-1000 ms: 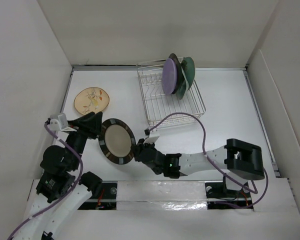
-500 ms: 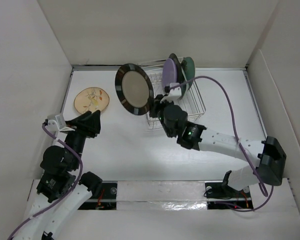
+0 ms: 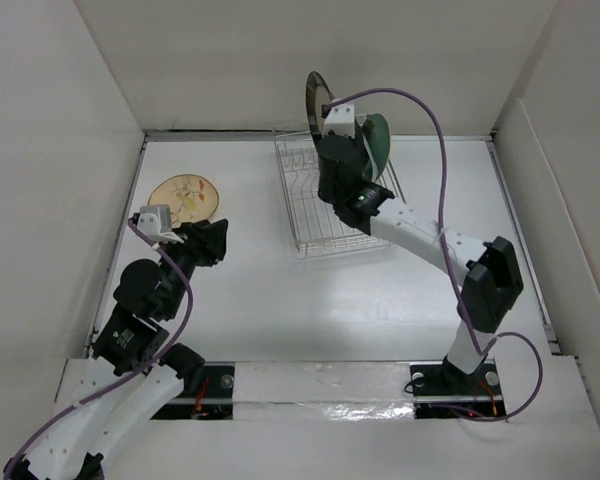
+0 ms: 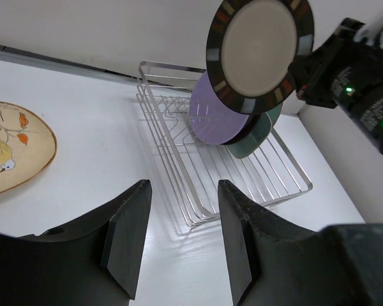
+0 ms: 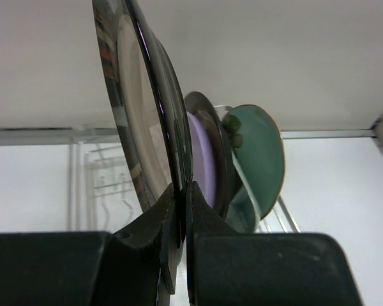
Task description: Load the plates into the dish rack
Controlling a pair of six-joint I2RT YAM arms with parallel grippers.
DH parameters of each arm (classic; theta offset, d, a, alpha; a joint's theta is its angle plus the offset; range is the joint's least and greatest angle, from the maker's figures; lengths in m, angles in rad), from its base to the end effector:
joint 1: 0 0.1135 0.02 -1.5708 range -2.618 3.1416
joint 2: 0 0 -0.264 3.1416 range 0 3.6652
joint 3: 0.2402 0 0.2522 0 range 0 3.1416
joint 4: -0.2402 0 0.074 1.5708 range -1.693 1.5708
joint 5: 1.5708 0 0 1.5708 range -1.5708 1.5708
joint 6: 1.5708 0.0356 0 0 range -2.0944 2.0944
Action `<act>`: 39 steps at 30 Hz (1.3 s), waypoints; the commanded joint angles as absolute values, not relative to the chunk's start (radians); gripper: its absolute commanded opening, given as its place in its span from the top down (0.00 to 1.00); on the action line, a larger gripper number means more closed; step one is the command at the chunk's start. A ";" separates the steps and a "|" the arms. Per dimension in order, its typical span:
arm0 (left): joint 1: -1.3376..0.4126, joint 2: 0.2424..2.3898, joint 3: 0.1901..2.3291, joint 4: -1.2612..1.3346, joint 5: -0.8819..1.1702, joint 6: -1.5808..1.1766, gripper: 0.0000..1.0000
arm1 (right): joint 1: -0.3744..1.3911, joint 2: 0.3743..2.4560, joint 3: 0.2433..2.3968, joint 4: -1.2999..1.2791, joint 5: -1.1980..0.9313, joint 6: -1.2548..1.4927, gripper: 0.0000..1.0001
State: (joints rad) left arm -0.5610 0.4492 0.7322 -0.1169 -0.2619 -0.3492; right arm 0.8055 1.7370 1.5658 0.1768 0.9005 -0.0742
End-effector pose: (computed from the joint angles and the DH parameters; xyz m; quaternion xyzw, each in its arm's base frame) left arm 0.0960 -0.0494 0.3721 -0.0314 0.6474 -0.2569 0.7168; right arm 0.3051 0.2774 0.3918 0.0089 0.7058 -0.0583 0.7059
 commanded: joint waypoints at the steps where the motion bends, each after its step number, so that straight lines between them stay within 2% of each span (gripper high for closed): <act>1: -0.558 0.474 0.732 -0.086 -0.250 -0.339 0.57 | 0.789 1.779 1.725 0.287 0.946 -0.176 1.00; 12: -0.558 0.495 0.736 -0.084 -0.259 -0.334 0.57 | 0.735 1.940 1.859 0.226 0.928 -0.187 1.00; 39: -0.558 0.511 0.733 -0.077 -0.255 -0.336 0.57 | 0.689 2.029 1.744 0.037 0.752 0.245 1.00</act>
